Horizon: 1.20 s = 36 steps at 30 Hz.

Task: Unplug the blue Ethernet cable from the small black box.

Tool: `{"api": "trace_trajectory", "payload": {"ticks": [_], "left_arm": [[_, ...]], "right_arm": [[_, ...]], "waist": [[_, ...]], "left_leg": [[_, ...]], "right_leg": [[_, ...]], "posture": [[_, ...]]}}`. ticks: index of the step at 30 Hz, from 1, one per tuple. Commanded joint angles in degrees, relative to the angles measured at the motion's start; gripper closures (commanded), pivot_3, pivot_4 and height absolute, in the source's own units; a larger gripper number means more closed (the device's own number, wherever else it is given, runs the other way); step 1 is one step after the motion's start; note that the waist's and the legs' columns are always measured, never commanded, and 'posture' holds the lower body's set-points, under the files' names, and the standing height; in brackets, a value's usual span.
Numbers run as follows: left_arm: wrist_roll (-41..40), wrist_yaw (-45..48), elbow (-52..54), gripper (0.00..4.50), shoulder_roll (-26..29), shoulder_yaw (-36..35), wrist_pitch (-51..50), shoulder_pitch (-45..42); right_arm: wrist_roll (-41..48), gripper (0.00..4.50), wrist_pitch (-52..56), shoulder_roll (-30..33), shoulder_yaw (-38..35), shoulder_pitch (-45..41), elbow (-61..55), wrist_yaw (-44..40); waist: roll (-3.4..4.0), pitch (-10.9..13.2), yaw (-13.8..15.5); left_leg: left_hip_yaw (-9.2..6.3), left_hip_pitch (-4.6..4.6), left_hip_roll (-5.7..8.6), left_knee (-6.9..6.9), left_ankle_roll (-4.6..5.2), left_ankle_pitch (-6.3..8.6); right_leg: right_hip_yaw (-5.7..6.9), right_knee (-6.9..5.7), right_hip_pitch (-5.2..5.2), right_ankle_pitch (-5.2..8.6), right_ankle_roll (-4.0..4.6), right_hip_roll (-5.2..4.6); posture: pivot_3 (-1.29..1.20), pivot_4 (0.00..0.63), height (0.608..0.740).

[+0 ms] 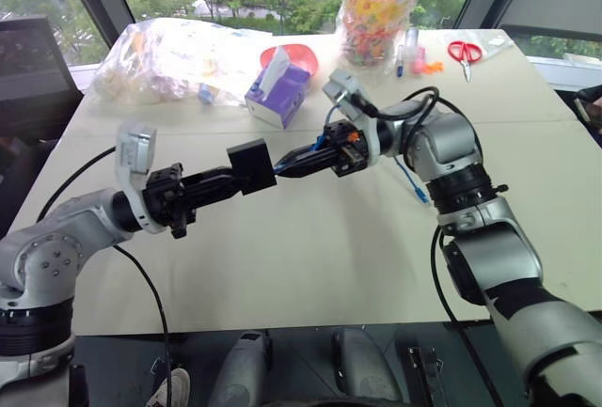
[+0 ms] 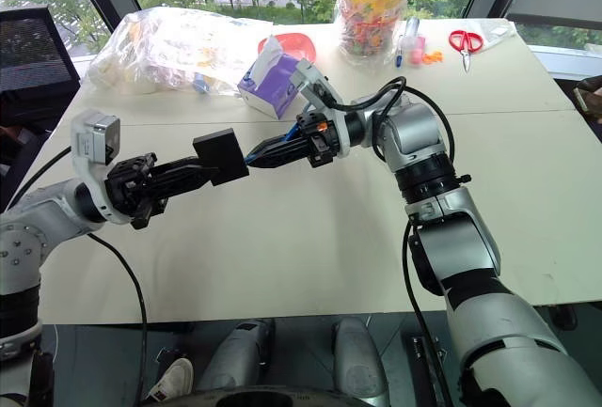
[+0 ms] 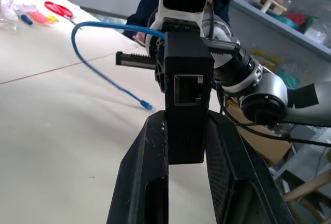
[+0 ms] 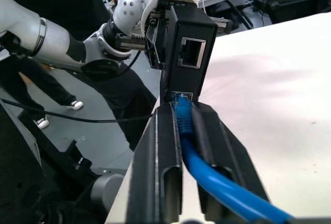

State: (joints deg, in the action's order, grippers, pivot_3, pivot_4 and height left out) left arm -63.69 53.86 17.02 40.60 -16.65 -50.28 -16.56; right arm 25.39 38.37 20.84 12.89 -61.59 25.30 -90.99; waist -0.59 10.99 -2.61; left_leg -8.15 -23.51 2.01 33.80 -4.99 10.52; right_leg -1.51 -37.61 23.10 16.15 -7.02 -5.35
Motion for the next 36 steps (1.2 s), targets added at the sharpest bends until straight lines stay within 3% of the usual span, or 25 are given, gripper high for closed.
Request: {"api": "trace_trajectory", "payload": {"ticks": [1,11,24,26,30,36], "left_arm": [[-0.72,0.48,1.69,4.1,0.24,-0.43,0.72,-0.58],[-1.08,1.37,2.5,4.1,0.98,-1.24,0.68,0.16],[-0.38,2.04,3.57,4.1,2.73,-3.61,1.77,3.2],[2.01,1.39,2.5,4.1,1.69,-1.91,3.28,2.91],[12.37,-1.86,-3.56,4.1,-3.82,5.01,9.78,0.19],[31.93,-7.79,-17.92,4.1,-14.31,14.19,28.56,-7.83]], "right_arm": [[0.56,4.44,-0.51,-0.44,-0.7,-0.76,-1.44,0.04],[0.07,4.44,-0.58,0.39,-0.74,-0.13,-0.88,0.25],[-7.23,4.44,-12.03,6.67,-3.84,-1.14,20.19,2.41],[-9.06,4.44,-16.66,6.18,-4.99,-1.18,24.02,6.43],[-14.38,4.44,-28.78,3.6,-7.9,-1.32,35.6,26.11],[-19.04,4.44,-37.11,4.39,-11.05,-0.92,45.51,45.79]], "waist": [[0.0,0.0,0.0],[0.0,0.0,0.02],[-0.01,0.01,-0.13],[-0.02,0.01,-0.05],[-0.02,0.01,0.12],[-0.12,0.07,0.44]], "left_leg": [[0.0,0.0,0.0,0.0,0.0,0.0],[0.0,0.0,0.0,0.0,0.0,0.0],[0.04,-0.04,0.0,-0.02,0.0,0.0],[0.05,-0.04,0.0,-0.03,0.0,0.0],[0.08,0.01,0.01,-0.01,-0.01,0.0],[0.08,-0.05,0.05,0.07,-0.01,-0.02]], "right_leg": [[0.0,0.0,0.0,0.0,0.0,0.0],[0.0,0.0,0.0,0.0,0.0,0.0],[-0.01,0.06,0.02,0.0,0.02,-0.01],[-0.01,0.06,0.03,0.0,0.01,-0.01],[-0.01,0.06,-0.04,-0.01,0.04,-0.01],[-0.04,0.12,-0.07,-0.03,0.05,-0.02]], "posture": [[0.0,0.15,0.74],[0.0,0.15,0.74],[0.0,0.15,0.74],[0.0,0.15,0.74],[0.0,0.15,0.74],[0.0,0.15,0.74]]}}
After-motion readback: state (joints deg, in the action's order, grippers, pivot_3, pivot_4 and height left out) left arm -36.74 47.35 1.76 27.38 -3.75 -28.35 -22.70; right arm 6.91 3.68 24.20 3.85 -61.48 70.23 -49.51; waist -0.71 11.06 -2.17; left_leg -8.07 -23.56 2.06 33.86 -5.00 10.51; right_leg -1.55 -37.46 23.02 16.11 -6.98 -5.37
